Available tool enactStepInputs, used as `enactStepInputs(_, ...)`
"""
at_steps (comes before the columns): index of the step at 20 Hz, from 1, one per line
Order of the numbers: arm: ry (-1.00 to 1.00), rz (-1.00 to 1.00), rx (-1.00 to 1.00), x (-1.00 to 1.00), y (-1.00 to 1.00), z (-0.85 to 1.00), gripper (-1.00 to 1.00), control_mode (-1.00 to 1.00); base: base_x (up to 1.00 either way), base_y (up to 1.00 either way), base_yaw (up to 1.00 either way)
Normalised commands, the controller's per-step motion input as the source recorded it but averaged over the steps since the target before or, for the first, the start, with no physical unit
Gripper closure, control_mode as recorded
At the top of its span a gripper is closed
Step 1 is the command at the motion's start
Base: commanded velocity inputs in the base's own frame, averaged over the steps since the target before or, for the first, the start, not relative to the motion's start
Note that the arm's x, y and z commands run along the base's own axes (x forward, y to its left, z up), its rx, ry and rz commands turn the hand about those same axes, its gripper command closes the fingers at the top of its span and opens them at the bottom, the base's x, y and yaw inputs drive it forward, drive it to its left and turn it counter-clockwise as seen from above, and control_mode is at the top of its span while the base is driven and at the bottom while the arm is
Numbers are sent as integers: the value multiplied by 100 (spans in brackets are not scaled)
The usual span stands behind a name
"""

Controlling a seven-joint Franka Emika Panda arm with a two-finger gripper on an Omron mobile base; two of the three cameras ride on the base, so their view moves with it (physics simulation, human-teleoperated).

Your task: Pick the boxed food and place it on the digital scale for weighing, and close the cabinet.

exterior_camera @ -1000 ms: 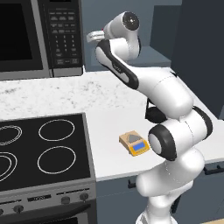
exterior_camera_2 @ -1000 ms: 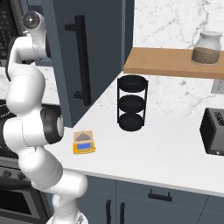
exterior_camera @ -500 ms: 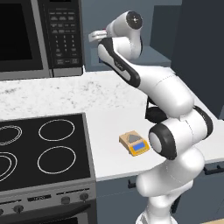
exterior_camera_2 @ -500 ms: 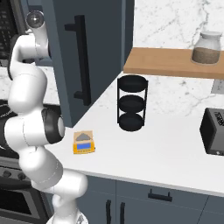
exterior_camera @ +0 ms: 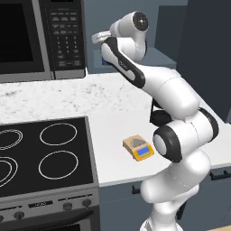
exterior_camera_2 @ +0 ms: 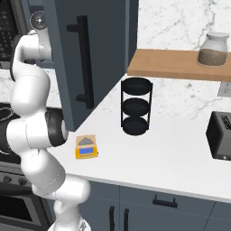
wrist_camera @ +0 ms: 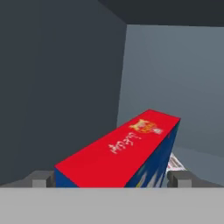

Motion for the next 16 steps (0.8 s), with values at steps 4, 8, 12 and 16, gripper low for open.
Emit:
enactStepInputs(4, 3, 0, 1, 41, -31, -7, -100, -100, 0, 0, 0)
enactStepInputs(8, 6, 0, 5, 16, -42, 0, -100, -100, 0, 0, 0)
enactStepInputs(12, 14, 0, 4, 18, -26, -7, -100, -100, 0, 0, 0)
enactStepInputs(16, 12, 0, 0, 34, 11, -23, -100, -100, 0, 0, 0)
